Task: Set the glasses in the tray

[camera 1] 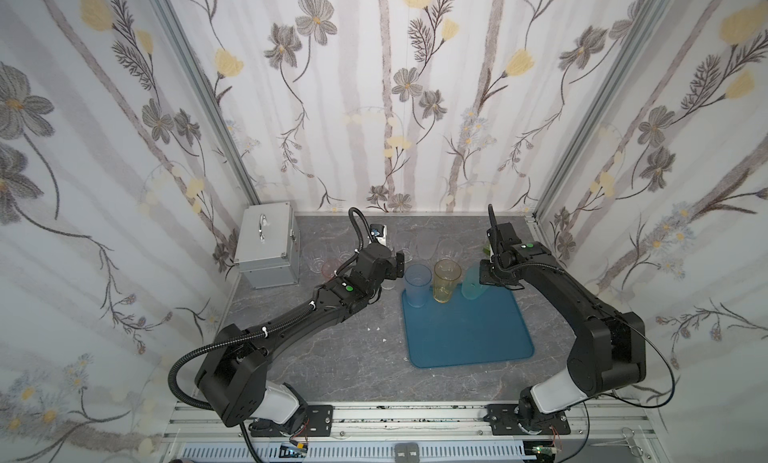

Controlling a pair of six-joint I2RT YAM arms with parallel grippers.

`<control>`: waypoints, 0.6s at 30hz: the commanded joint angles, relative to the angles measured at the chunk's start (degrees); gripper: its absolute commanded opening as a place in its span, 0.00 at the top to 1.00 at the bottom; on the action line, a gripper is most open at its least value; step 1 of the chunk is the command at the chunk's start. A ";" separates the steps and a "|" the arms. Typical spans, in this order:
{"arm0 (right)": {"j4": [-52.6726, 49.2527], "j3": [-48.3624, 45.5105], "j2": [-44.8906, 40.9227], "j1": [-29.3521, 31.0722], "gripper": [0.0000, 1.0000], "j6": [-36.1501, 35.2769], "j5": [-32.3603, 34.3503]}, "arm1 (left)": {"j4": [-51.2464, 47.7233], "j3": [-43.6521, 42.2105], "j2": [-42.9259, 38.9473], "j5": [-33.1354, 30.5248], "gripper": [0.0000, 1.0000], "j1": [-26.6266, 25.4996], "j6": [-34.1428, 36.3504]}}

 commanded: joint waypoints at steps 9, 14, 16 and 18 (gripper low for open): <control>2.18 0.94 3.10 0.67 0.92 -1.29 0.75 | 1.90 -1.05 -1.63 -1.60 0.10 0.43 -2.97; 2.80 1.27 3.73 0.68 0.85 -1.27 0.95 | 1.74 -2.17 -2.87 1.51 0.09 2.48 -5.96; 2.76 1.61 3.50 0.77 0.81 -1.28 1.06 | 1.72 -2.79 -3.51 3.94 0.10 3.78 -6.54; 2.65 1.95 3.24 0.83 0.77 -1.34 1.14 | 1.51 -3.46 -4.22 5.85 0.11 5.13 -7.11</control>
